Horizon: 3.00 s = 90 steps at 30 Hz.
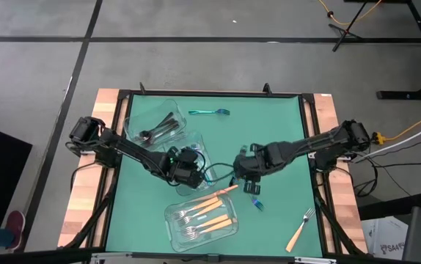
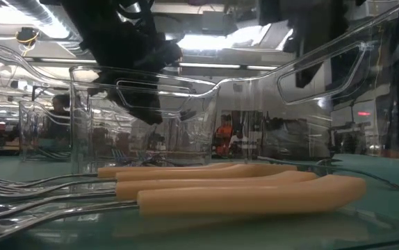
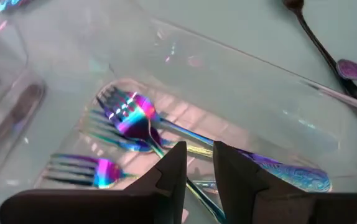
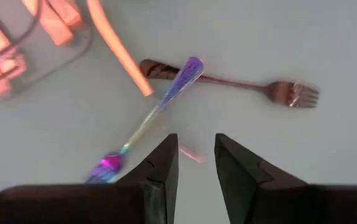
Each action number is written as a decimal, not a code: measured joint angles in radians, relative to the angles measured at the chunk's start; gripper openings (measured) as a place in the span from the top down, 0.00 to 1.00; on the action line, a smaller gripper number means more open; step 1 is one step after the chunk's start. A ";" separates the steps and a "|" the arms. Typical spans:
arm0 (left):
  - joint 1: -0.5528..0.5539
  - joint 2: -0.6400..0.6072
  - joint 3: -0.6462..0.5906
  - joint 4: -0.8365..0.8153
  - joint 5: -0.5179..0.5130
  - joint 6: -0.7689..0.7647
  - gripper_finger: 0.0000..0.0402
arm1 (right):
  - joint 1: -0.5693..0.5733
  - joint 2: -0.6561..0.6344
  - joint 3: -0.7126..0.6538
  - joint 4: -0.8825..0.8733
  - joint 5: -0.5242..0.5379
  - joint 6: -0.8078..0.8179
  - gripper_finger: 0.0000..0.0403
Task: Sort silverware by color (type)
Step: Put the blue fork into the center transparent bin
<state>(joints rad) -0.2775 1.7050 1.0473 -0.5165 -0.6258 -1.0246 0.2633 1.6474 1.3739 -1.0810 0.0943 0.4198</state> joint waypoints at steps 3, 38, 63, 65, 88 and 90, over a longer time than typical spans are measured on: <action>0.000 0.000 0.000 0.028 -0.011 0.061 0.82 | 0.048 -0.001 -0.018 0.012 0.000 0.132 0.77; -0.071 0.001 0.000 0.039 -0.044 0.143 0.82 | 0.260 0.000 -0.422 0.506 0.184 0.574 0.77; -0.071 0.002 0.001 0.041 -0.042 0.142 0.82 | 0.260 0.115 -0.418 0.543 0.158 0.570 0.77; -0.071 0.002 0.001 0.041 -0.042 0.143 0.82 | 0.260 0.115 -0.418 0.544 0.157 0.570 0.79; -0.070 -0.165 0.001 0.032 0.018 0.328 0.82 | 0.260 0.121 -0.314 0.356 0.180 0.433 0.99; -0.068 -0.193 0.001 0.032 0.018 0.330 0.82 | 0.260 0.121 -0.280 0.276 0.197 0.404 0.99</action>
<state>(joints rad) -0.3460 1.5120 1.0485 -0.4840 -0.6083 -0.6949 0.5232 1.7687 1.0942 -0.8054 0.2913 0.8237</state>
